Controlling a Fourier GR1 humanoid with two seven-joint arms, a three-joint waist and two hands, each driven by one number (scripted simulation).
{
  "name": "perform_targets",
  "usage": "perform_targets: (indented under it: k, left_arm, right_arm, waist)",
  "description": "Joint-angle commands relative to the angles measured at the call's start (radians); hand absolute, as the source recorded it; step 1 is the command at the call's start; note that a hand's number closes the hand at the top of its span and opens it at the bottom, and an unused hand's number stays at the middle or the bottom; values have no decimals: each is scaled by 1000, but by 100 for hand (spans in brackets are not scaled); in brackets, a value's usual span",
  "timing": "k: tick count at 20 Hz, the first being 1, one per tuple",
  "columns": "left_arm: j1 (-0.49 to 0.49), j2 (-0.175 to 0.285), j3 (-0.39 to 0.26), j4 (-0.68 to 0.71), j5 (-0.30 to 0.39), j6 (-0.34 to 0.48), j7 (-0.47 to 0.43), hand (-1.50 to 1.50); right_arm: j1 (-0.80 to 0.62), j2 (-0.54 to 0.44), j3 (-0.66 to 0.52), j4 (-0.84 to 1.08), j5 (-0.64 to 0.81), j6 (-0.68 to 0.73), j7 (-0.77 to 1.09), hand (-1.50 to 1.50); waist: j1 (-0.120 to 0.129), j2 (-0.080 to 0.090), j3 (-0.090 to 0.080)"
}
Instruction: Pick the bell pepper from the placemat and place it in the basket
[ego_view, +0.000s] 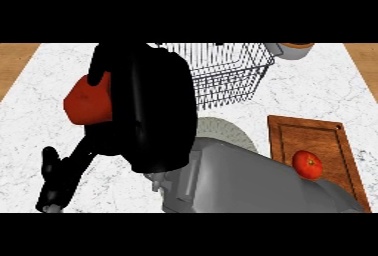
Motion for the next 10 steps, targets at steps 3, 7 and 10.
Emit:
perform_targets:
  k: [3,7,10]
  left_arm:
    - [36,-31,-25,64,-16,7,17,0]
    - [61,-16,-9,55,-25,5,-6,0]
    - [43,-21,-8,32,-9,-1,37,0]
  right_arm:
    - [-190,9,-148,145,-22,14,173,150]
    - [-186,9,-211,221,-37,21,109,150]
    - [-244,-11,-301,336,-66,62,7,150]
  waist:
    - [-6,11,-10]
    - [-11,13,-9]
    - [-10,16,-8]
